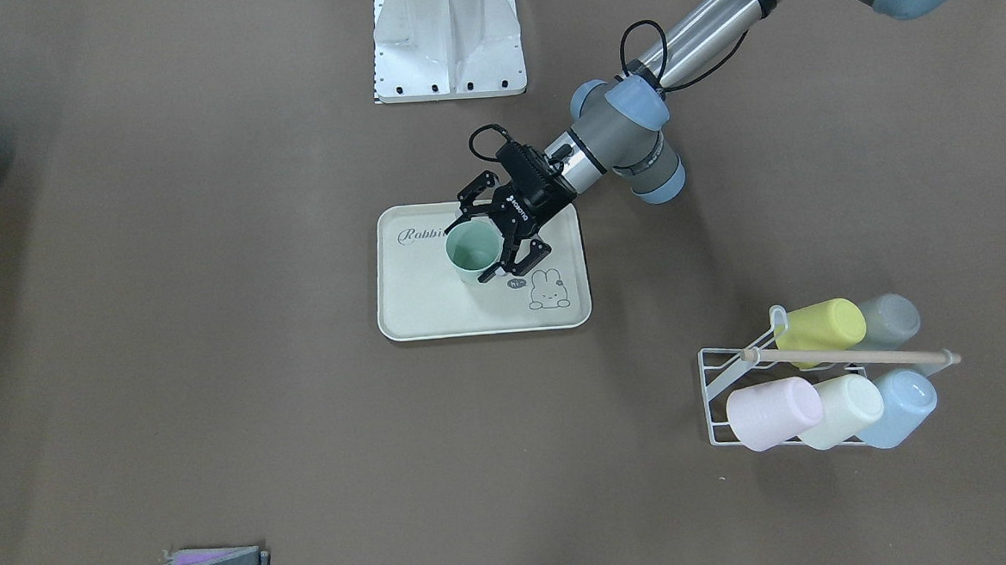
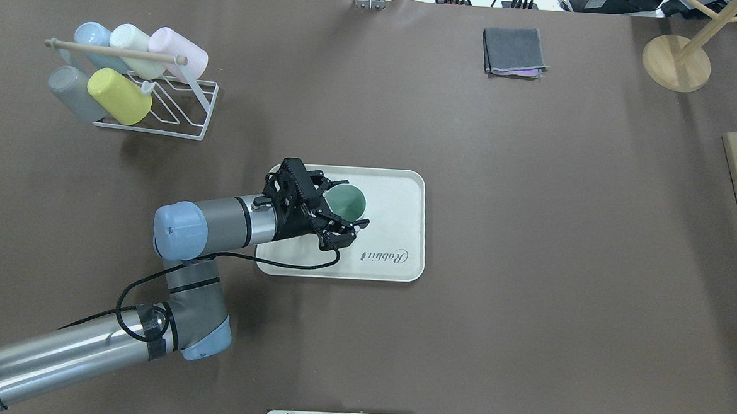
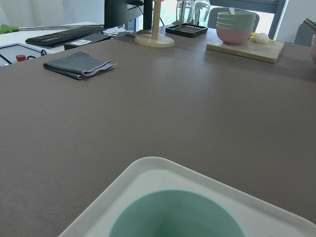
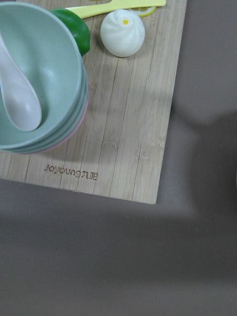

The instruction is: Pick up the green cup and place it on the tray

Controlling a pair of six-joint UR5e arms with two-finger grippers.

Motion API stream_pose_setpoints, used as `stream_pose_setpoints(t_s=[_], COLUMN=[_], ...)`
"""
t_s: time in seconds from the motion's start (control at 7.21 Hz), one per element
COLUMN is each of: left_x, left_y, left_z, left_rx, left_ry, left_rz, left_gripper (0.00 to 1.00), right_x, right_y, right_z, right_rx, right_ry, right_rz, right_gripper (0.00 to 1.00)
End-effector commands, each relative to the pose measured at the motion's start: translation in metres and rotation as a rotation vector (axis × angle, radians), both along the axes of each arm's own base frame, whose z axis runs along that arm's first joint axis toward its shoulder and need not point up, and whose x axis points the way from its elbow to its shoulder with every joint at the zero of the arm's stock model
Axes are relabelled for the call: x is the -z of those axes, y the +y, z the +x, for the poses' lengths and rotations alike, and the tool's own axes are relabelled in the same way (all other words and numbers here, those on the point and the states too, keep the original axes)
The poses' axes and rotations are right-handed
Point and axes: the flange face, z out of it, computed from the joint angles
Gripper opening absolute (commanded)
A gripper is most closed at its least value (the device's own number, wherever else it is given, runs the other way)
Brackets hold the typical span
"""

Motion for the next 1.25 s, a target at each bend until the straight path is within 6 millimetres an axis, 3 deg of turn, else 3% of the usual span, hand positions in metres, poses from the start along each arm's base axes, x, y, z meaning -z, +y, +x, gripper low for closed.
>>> stream_pose_setpoints(t_s=[0.0, 0.14, 0.28, 0.69, 0.83, 0.97, 1.11], left_x=[0.003, 0.009, 0.027, 0.134, 0.190, 0.247, 0.246], left_y=[-0.002, -0.006, -0.011, -0.027, -0.042, -0.079, -0.120], left_z=[-0.004, -0.009, -0.019, -0.048, -0.048, -0.069, -0.112], left_rx=[0.004, 0.013, 0.022, 0.045, 0.072, 0.139, 0.206], left_ry=[0.007, 0.017, 0.038, -0.042, -0.152, -0.289, -0.374], left_rz=[0.002, 0.006, 0.000, -0.161, -0.212, -0.298, -0.372], left_gripper=[0.98, 0.98, 0.98, 0.98, 0.98, 0.98, 0.98], right_x=[0.001, 0.001, 0.001, 0.001, 0.003, 0.004, 0.004], right_y=[0.000, 0.000, 0.000, 0.000, -0.002, -0.002, -0.002], right_z=[0.001, 0.000, 0.000, 0.001, 0.001, 0.001, 0.000], right_rx=[-0.002, 0.000, 0.000, -0.002, -0.001, -0.002, -0.002], right_ry=[0.001, 0.000, 0.001, -0.002, 0.002, -0.001, -0.004], right_rz=[0.002, 0.002, 0.003, 0.006, 0.012, 0.013, 0.014], right_gripper=[1.00, 1.00, 1.00, 1.00, 1.00, 1.00, 1.00])
